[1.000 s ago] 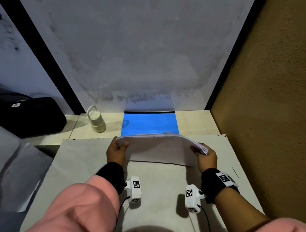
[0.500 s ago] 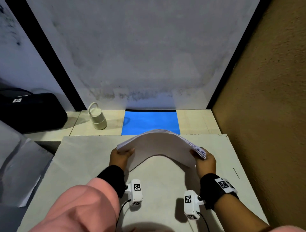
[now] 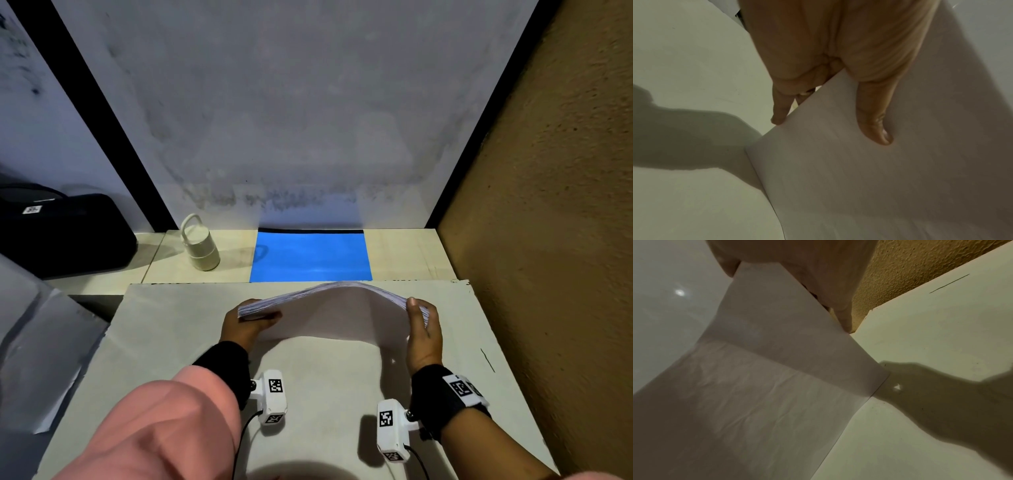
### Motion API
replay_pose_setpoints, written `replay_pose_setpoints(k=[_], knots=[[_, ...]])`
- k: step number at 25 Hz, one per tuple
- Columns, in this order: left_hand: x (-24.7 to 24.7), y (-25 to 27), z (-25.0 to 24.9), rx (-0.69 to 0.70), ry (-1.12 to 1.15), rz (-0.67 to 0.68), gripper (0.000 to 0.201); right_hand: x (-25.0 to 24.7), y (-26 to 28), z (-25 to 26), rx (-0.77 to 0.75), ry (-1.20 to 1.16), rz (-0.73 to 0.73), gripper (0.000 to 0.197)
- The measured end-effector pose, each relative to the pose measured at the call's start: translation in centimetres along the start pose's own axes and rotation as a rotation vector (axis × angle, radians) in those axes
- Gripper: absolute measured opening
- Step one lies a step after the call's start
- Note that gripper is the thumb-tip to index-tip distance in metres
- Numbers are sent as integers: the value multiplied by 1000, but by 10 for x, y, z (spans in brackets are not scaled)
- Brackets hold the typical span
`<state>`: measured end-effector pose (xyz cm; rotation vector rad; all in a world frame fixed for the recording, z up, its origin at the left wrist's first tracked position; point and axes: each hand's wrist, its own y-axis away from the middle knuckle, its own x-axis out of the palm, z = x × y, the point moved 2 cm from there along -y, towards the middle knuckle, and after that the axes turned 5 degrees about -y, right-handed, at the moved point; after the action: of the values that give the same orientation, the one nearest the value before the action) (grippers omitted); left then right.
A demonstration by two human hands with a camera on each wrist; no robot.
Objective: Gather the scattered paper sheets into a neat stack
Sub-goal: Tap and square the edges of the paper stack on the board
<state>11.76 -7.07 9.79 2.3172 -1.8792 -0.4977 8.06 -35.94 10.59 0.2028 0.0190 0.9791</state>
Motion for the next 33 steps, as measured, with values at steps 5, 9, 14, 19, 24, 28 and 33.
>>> replay_pose_setpoints(k=[5, 9, 14, 19, 24, 28, 33], knots=[[0, -2, 1, -35, 42, -53, 33, 1, -4, 5, -36, 49, 6, 31], [-2, -7, 7, -60, 33, -61, 38, -2, -7, 1, -16, 69, 17, 31], [-3, -13, 14, -84, 27, -64, 37, -2, -12, 6, 21, 16, -10, 28], [-1, -15, 10, -58, 45, -52, 31, -1, -17, 3, 1, 50, -11, 27], [-1, -16, 14, -42, 34, -42, 24, -6, -18, 4, -42, 47, 7, 17], [-2, -12, 9, -26, 53, -25, 26, -13, -10, 5, -36, 214, 192, 69], [-3, -13, 12, -35, 53, -35, 28, -10, -12, 12, -53, 368, 309, 123]])
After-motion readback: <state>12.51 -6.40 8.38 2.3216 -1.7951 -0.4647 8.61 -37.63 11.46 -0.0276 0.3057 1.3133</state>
